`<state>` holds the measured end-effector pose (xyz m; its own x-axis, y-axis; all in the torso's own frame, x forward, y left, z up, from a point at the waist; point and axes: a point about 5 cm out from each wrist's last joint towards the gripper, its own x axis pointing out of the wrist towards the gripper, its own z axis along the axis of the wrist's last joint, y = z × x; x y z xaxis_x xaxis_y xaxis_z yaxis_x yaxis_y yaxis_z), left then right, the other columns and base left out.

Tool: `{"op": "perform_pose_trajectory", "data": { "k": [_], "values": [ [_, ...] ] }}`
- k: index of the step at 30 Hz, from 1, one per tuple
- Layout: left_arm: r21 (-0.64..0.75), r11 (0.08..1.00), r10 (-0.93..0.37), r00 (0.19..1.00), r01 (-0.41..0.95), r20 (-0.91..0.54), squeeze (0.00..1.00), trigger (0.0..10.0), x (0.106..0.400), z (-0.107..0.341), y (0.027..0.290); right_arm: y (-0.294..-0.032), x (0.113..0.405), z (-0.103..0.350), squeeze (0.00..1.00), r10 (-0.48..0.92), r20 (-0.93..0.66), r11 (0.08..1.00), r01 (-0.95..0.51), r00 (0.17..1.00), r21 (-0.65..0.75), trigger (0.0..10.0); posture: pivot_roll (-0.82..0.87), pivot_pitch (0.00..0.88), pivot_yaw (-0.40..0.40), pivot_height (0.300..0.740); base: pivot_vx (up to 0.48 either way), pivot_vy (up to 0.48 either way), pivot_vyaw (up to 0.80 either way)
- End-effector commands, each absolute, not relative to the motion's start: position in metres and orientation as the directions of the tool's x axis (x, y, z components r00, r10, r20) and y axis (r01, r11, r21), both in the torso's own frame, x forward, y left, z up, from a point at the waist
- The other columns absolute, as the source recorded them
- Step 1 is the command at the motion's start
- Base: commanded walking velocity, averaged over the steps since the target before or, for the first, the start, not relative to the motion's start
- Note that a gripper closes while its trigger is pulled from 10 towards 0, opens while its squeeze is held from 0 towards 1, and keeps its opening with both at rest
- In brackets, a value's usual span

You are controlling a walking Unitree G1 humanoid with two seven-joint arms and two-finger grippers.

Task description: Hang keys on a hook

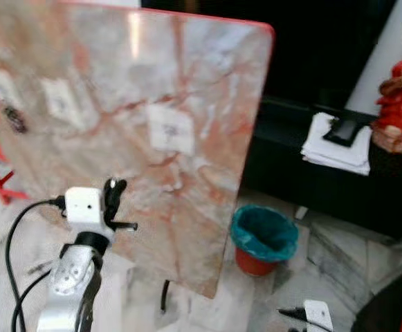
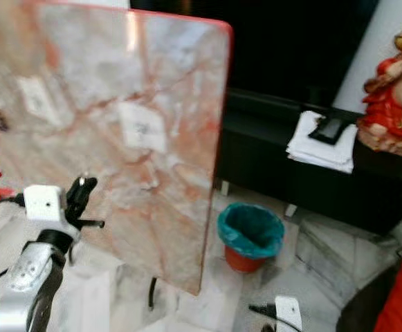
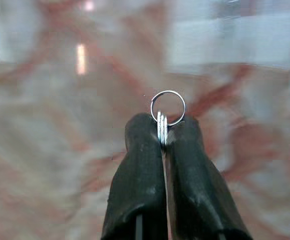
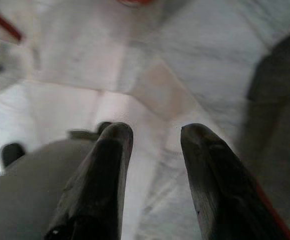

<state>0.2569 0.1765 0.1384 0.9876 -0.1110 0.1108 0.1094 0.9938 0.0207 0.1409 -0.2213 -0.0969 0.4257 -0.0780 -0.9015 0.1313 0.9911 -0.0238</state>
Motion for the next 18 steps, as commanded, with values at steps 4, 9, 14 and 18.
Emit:
{"op": "perform_pose_trajectory", "data": {
  "k": [4,9,14,18],
  "values": [
    [0.043,0.994,-0.105,0.987,0.101,0.118,0.0,10.0,0.2561,0.1437,0.1832,-0.2157,0.1521,-0.0939,0.0,-0.066,-0.892,0.992,0.125,0.448,-0.01,10.0,0.02,0.0,-0.054,0.74,0.307,0.0,-0.38],
    [0.038,0.991,-0.13,0.984,0.126,0.125,0.0,10.0,0.2549,0.1454,0.179,-0.2162,0.1528,-0.0935,0.0,-0.069,-0.889,0.993,0.119,0.453,-0.017,10.0,0.02,0.0,-0.054,0.74,0.119,0.0,-0.31],
    [0.034,0.99,-0.138,0.982,0.135,0.13,0.0,10.0,0.2531,0.1459,0.1772,-0.2162,0.1529,-0.0935,0.0,-0.069,-0.889,0.992,0.122,0.453,-0.014,10.0,0.02,0.0,-0.056,0.74,0.0,0.0,0.0],
    [0.033,0.991,-0.135,0.981,0.132,0.142,0.0,10.0,0.2507,0.1482,0.1756,-0.2162,0.1529,-0.0935,0.0,-0.067,-0.889,0.993,0.121,0.454,-0.013,10.0,0.02,0.0,-0.055,0.74,0.0,0.0,0.0]
  ]
}}
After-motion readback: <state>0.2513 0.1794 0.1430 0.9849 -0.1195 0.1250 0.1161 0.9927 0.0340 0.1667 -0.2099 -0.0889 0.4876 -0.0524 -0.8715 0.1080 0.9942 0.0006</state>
